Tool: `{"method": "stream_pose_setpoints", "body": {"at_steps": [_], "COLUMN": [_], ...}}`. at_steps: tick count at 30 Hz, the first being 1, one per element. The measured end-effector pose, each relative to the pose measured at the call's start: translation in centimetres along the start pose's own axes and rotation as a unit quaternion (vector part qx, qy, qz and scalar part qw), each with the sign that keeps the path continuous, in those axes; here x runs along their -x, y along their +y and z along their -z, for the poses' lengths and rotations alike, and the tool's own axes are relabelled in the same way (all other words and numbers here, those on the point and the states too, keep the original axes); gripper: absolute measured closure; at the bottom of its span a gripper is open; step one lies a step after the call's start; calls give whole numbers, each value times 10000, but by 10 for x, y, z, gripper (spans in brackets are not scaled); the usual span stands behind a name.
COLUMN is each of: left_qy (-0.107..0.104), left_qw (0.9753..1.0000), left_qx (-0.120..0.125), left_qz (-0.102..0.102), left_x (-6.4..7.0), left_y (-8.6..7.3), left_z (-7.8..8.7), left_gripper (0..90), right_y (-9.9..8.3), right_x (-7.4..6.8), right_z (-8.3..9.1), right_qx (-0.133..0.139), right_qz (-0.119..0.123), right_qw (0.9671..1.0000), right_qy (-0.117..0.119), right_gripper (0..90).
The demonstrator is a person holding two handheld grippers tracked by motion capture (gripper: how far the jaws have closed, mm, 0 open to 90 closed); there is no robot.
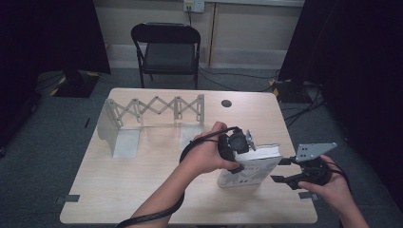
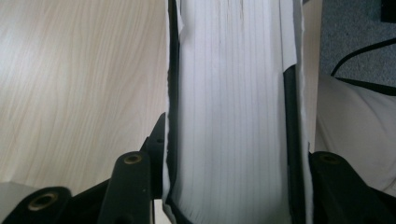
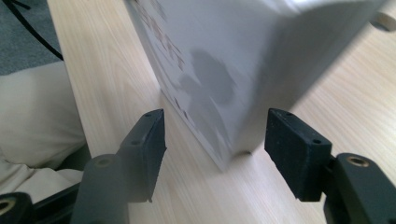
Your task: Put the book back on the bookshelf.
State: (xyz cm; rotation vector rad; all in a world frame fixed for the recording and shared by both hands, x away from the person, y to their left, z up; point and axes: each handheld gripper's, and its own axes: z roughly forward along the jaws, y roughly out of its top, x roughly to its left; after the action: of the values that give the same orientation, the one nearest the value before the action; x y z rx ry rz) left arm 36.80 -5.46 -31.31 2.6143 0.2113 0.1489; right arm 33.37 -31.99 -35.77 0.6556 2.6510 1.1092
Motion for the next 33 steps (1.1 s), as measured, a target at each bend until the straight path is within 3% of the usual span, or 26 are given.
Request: {"method": "stream_pose_setpoints", "body": {"at_steps": [6, 15, 16, 33], "left_qy": [6, 12, 8, 54], "left_qw": [9998, 9992, 9988, 9974], "left_qx": [-50, -82, -80, -91], "left_qz": [189, 398, 484, 715], "left_x": [1, -2, -1, -3], "left_y": [-11, -36, -38, -54], "left_z": [7, 22, 22, 31], "left_gripper": [528, 528, 528, 526], "right_y": [-6, -9, -9, -23], "right_x": [1, 3, 3, 11], "right_z": [-9, -30, -32, -64], "right_qx": [11, 24, 22, 33], "right_qz": [-5, -51, -44, -75], "right_qw": [9999, 9999, 9999, 9997], "right_qy": [-146, -139, -122, -226], "right_gripper": [315, 291, 290, 229]}}
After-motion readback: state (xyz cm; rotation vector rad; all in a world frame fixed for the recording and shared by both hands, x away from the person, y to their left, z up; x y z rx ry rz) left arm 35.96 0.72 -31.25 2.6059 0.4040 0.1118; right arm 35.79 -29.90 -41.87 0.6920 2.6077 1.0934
